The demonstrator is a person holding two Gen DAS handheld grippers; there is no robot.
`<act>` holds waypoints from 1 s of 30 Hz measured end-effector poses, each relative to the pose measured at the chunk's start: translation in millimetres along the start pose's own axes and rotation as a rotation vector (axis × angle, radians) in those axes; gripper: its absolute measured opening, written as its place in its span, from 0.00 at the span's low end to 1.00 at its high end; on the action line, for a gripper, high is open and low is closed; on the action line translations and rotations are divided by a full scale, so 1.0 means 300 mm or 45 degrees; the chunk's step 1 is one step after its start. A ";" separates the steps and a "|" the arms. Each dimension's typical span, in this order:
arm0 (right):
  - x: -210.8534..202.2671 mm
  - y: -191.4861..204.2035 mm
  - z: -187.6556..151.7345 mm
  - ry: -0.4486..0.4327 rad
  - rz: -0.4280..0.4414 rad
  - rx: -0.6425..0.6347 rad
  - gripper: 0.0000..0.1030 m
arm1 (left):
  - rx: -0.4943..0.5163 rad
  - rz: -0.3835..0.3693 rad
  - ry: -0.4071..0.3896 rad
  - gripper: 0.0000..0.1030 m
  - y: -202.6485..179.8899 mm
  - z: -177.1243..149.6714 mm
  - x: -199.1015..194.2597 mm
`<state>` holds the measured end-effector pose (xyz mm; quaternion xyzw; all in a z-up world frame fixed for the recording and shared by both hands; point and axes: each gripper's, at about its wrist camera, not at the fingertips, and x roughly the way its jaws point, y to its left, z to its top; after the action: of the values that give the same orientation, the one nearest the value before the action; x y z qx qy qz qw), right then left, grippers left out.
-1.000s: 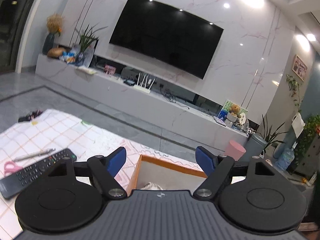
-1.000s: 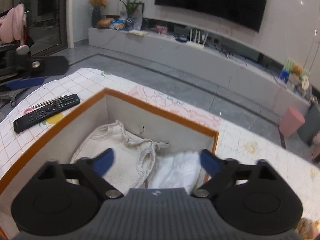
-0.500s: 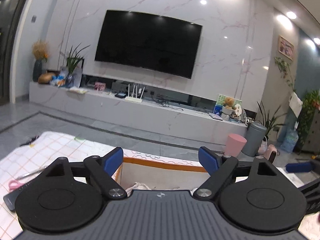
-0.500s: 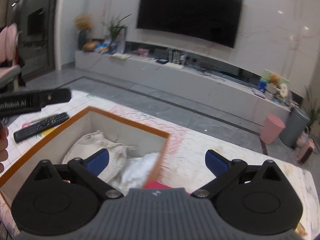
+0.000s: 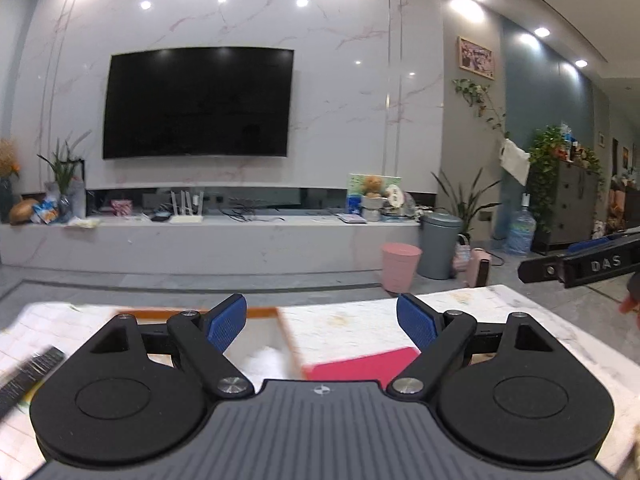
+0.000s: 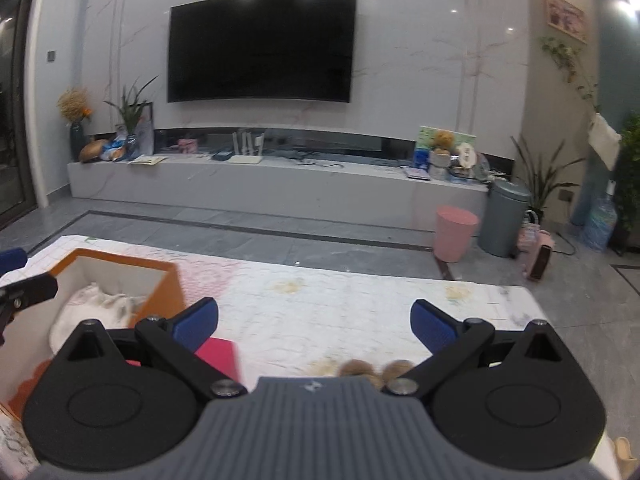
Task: Organize soft objects
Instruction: 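Move both tools back toward the brown bear sponge and yellow cloth, then grasp the yellow cloth with the left tool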
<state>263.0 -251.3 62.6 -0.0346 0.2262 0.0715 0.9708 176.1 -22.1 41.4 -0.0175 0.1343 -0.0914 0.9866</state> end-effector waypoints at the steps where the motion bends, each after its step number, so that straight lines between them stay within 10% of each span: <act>1: -0.008 -0.029 -0.008 -0.005 -0.026 0.003 0.97 | -0.017 -0.020 0.013 0.96 -0.034 -0.012 0.009; 11: 0.030 -0.431 -0.180 0.173 -0.110 0.467 0.97 | -0.038 -0.309 0.145 0.97 -0.319 -0.205 0.118; 30: 0.167 -0.589 -0.308 0.335 -0.146 0.672 0.97 | 0.473 -0.314 0.245 0.98 -0.689 -0.354 0.498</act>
<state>294.8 -428.9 -36.1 0.1974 0.3587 -0.0497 0.9110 252.7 -253.9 -87.9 0.1569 0.2052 -0.2357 0.9369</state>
